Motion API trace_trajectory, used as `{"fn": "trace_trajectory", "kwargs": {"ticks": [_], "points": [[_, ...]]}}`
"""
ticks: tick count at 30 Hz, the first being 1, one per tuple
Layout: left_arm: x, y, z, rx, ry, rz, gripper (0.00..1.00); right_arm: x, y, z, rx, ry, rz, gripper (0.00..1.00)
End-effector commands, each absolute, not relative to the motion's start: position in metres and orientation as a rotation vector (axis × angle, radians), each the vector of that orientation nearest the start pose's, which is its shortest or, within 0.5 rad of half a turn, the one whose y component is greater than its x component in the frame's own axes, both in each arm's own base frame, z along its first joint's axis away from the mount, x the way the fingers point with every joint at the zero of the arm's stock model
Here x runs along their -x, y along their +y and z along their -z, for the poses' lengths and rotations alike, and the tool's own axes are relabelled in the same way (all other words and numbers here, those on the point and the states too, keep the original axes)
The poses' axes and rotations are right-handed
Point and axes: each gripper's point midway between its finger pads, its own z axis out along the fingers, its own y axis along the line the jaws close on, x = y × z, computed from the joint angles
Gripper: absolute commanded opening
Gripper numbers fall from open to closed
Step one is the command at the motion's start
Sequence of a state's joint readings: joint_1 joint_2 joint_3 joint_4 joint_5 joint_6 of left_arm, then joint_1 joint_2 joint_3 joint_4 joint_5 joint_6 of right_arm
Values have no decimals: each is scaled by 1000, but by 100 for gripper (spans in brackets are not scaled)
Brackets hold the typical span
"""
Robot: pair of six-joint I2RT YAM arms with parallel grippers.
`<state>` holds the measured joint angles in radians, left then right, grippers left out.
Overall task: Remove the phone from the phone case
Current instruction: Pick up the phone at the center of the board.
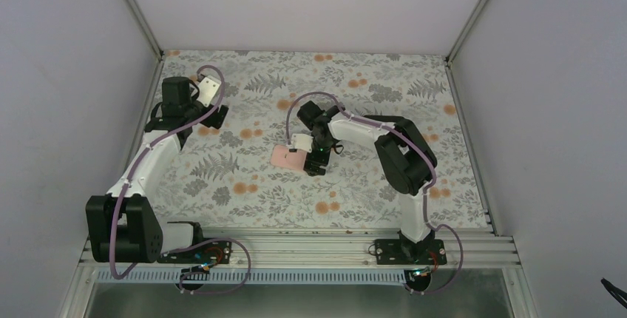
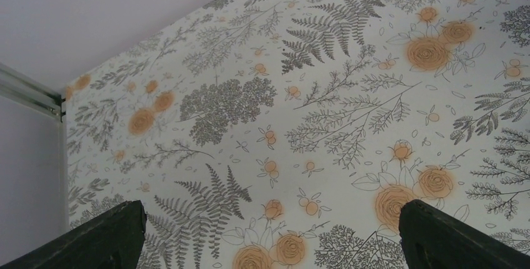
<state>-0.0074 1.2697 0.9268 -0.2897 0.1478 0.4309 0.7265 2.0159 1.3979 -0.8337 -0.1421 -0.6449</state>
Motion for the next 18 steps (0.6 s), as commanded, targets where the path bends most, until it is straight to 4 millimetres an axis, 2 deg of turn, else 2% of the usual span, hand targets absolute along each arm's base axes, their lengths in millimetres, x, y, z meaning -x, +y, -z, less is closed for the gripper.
{"fn": "trace_trajectory", "kwargs": {"ticks": [1, 7, 11, 14, 18], "points": [[-387, -29, -202, -562, 2093, -65, 100, -275, 276, -6, 1935, 2337, -194, 97], [-386, -31, -204, -566, 2087, -60, 100, -290, 276, -12, 1892, 2299, -87, 76], [-385, -32, -203, -571, 2087, -55, 100, -292, 274, -22, 1893, 2288, -63, 73], [-385, -32, -203, -576, 2089, -51, 100, -292, 274, -41, 1906, 2274, -60, 73], [-384, -33, -204, -582, 2085, -51, 100, -289, 271, -76, 1930, 2245, -54, 69]]}}
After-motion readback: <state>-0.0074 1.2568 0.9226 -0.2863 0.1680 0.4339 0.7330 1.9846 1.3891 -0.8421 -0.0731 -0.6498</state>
